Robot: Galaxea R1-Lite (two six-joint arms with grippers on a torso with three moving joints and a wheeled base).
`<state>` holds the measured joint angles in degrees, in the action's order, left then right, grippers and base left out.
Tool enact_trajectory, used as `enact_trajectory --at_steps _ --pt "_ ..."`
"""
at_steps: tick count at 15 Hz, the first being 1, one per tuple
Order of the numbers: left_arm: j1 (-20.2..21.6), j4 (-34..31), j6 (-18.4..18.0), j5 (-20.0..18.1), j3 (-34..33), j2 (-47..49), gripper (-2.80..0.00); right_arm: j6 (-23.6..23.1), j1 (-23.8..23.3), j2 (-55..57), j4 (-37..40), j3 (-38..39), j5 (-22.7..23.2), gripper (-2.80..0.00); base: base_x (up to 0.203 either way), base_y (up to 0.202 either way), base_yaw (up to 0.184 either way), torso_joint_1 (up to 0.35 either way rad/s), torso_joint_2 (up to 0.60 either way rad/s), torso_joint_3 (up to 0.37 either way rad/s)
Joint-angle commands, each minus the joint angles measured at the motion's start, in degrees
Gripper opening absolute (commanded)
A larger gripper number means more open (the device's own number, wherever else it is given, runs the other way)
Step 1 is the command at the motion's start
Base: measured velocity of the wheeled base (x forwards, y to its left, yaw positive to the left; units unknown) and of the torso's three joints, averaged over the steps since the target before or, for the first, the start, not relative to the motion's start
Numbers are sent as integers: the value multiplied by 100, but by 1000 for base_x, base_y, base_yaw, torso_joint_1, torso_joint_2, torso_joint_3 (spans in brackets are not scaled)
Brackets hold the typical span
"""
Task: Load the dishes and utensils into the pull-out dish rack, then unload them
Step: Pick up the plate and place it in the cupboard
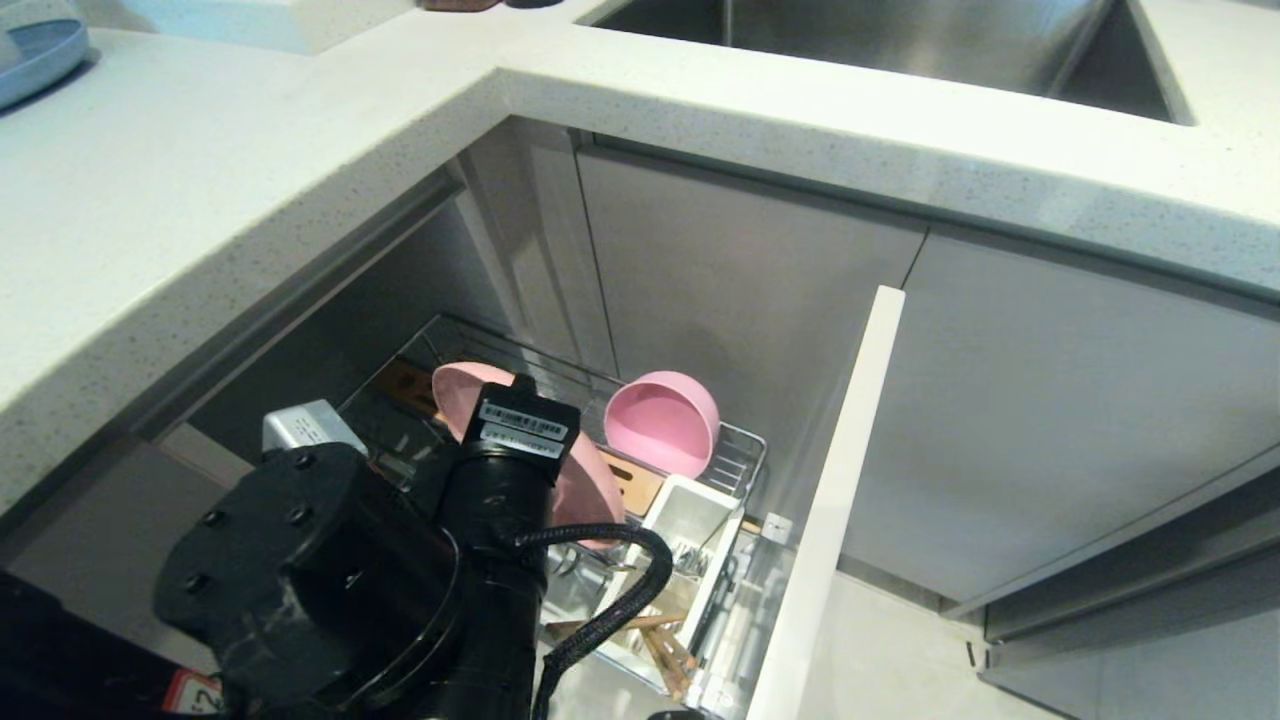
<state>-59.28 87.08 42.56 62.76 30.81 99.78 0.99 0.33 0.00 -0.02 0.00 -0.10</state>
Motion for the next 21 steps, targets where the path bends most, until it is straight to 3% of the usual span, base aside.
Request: enact_trajectory --at_steps 1,8,9,14,18,21 --pt "56 59 43 35 -48 76 -280 4 2 0 0 9 -1 -280 0 0 0 0 0 0" --pt "163 59 84 8 -101 119 -280 2 4 0 -3 9 -1 -280 0 0 0 0 0 0" --pt "163 59 77 8 -92 95 0 5 2 0 -4 9 0 -280 0 0 0 0 0 0" --pt "141 59 13 8 -101 10 0 2 2 0 0 9 1 -280 0 0 0 0 0 0" --pt "128 59 -351 -15 -93 -153 0 5 2 0 -6 9 1 -280 0 0 0 0 0 0" --pt "75 59 -739 -480 -154 -252 0 1 2 0 -4 9 1 -280 0 0 0 0 0 0"
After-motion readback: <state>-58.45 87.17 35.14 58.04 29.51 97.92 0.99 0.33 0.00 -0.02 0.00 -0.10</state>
